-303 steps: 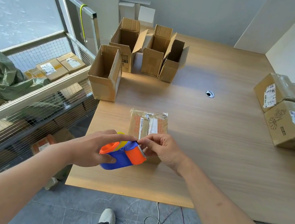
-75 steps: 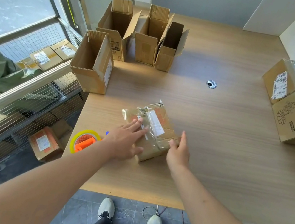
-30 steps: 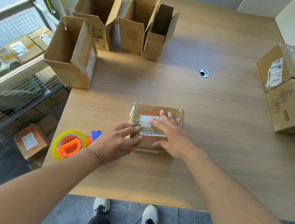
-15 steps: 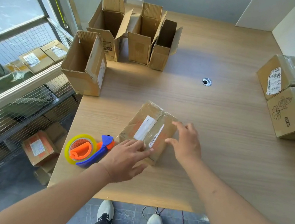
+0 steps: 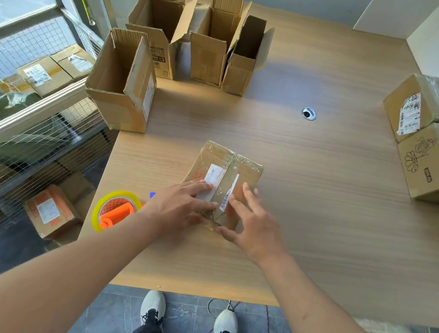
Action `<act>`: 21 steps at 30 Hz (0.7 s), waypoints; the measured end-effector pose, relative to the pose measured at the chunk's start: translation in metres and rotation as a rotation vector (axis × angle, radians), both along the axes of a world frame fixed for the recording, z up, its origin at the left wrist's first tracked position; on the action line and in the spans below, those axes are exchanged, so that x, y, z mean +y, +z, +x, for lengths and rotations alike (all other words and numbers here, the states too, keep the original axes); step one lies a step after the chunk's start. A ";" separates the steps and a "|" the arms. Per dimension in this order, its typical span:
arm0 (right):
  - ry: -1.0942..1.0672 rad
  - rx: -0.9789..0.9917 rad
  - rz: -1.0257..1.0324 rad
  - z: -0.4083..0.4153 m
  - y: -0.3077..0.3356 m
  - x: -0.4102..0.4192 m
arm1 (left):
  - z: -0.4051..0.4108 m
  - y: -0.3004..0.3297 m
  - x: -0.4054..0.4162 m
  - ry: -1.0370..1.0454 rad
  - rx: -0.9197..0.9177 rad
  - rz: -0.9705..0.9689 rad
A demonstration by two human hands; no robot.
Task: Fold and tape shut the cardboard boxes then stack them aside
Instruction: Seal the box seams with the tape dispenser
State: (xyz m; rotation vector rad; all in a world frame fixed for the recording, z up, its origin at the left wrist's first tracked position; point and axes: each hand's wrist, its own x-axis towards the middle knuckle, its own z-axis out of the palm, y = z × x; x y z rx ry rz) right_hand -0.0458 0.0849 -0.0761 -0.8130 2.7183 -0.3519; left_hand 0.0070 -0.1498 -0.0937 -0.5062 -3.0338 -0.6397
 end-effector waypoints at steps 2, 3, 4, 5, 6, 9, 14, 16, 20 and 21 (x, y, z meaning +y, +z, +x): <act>0.051 0.062 0.016 -0.002 -0.008 0.002 | 0.001 -0.011 0.003 0.005 0.069 -0.011; 0.082 0.100 0.028 -0.003 -0.011 0.003 | 0.001 -0.015 0.004 0.010 0.116 -0.022; 0.114 0.137 0.041 -0.004 -0.012 0.003 | 0.002 -0.018 0.006 0.023 0.153 -0.031; 0.143 0.174 0.052 -0.006 -0.014 0.005 | 0.002 -0.020 0.008 0.039 0.178 -0.040; 0.168 0.214 0.060 -0.007 -0.016 0.007 | 0.002 -0.020 0.011 0.048 0.195 -0.053; 0.158 0.277 0.114 -0.013 -0.015 0.018 | 0.002 -0.016 0.016 0.005 0.190 -0.095; 0.138 0.065 0.197 -0.022 -0.001 0.037 | 0.001 -0.004 -0.003 -0.038 0.130 -0.043; 0.074 -0.017 0.232 -0.021 0.003 0.040 | 0.002 -0.006 -0.008 -0.043 0.108 -0.051; -0.052 -0.033 0.251 -0.017 0.006 0.031 | 0.005 -0.019 -0.005 -0.014 0.123 0.045; -0.066 -0.029 0.263 -0.016 0.007 0.030 | 0.008 -0.022 -0.002 -0.001 0.140 0.063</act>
